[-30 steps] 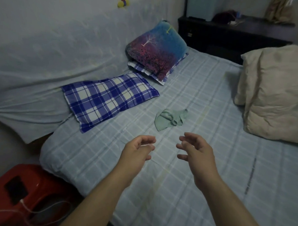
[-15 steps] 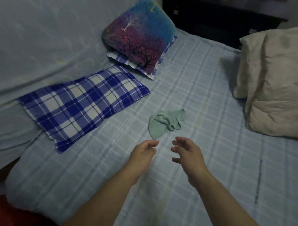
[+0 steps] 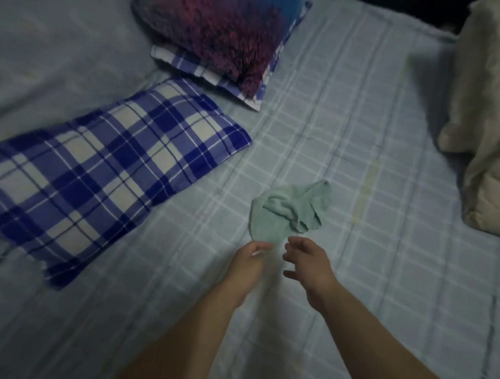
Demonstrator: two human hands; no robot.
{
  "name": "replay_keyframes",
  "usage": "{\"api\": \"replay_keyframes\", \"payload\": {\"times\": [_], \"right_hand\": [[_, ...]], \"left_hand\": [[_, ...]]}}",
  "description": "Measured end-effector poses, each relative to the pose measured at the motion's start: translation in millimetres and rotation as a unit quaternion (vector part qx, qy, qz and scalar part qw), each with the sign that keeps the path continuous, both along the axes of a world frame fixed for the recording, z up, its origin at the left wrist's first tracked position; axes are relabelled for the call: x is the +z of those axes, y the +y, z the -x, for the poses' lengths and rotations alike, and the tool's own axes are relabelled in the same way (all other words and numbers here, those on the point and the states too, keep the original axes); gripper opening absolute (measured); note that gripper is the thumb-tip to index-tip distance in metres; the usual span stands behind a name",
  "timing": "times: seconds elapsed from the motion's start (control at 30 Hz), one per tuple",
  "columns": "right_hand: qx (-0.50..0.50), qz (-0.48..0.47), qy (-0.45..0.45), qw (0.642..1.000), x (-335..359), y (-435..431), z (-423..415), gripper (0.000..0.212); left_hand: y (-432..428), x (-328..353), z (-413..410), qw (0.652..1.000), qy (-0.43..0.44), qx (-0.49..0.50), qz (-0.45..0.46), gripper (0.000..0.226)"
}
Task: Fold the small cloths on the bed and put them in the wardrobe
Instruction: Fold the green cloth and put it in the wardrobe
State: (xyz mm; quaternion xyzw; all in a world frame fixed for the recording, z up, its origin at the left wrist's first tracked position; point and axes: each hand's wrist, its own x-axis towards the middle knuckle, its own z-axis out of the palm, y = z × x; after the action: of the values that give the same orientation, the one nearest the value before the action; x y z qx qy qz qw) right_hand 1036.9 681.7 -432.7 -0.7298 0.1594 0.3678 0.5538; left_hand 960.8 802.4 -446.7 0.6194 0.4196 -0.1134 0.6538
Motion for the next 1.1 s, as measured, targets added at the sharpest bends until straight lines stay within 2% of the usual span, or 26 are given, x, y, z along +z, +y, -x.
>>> {"api": "replay_keyframes", "payload": {"times": [0.27,0.5,0.7,0.83,0.93,1.1], "right_hand": [[-0.014,0.013,0.119,0.993,-81,29,-31,0.045],[-0.049,0.023,0.12,0.991,-98,36,-36,0.037],[0.022,0.09,-0.088,0.992,-57,13,-26,0.016],[0.105,0.143,-0.246,0.953,-6,-15,-17,0.016],[0.137,0.159,-0.33,0.92,38,-36,-5,0.013],[0.169,0.183,-0.439,0.863,117,-73,25,0.011]], "left_hand": [[6,-73,-34,0.999,0.038,-0.004,-0.005,0.035],[10,-85,-38,0.998,0.047,-0.008,-0.028,0.037],[0,-39,-32,0.998,-0.021,-0.007,-0.063,0.034],[-16,4,-22,0.982,-0.074,-0.073,-0.158,0.037],[-30,44,-16,0.97,-0.128,-0.09,-0.186,0.025],[-54,121,-5,0.927,-0.218,-0.151,-0.265,0.015]]}}
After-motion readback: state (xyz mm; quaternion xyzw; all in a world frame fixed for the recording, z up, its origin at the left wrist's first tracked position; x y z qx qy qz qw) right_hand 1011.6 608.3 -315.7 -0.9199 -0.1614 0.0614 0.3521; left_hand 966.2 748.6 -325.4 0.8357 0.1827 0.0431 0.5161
